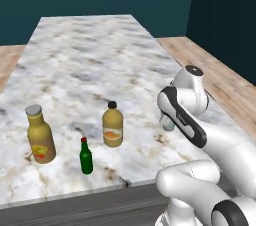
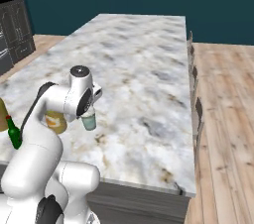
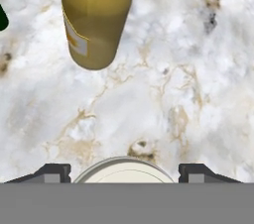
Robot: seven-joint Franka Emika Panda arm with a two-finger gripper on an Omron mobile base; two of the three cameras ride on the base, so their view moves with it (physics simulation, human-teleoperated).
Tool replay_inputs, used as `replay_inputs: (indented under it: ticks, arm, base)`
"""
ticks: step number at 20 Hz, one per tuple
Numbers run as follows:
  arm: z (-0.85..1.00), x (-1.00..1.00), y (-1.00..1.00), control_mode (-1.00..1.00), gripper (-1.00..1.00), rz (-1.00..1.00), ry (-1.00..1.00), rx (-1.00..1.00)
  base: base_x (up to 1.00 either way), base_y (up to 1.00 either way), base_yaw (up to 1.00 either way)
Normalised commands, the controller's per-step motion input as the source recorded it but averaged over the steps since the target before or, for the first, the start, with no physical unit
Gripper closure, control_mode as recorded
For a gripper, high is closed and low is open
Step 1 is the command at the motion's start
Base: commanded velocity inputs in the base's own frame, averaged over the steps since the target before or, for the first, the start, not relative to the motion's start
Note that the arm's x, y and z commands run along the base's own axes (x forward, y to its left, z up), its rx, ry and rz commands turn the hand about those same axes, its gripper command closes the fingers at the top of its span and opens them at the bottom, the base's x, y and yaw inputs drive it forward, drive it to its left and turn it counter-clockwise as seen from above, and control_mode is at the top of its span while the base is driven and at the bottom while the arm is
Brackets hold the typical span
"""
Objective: Move the drinks to the dining counter.
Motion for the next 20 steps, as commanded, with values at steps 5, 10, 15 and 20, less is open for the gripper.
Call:
replay_inputs:
  ticks: [5,10,15,20]
  arm:
    - [-0.10,0.16,-0.11,-1.00,1.00,0.00,0.00,0.05]
    - [-0.13,0.07,-0.04,-1.00,1.00,0.00,0.00,0.00]
    - [-0.24,0.10,0.00,-1.00,1.00,0.00,0.00,0.00]
    - [-0.25,0.05,-0.03,-1.00,1.00,0.01,-0.03,0.01]
  base:
    - [0.00,0.00,0.00]
    - [0.00,0.00,0.00]
    - [0.00,0.00,0.00]
    - [0.00,0.00,0.00]
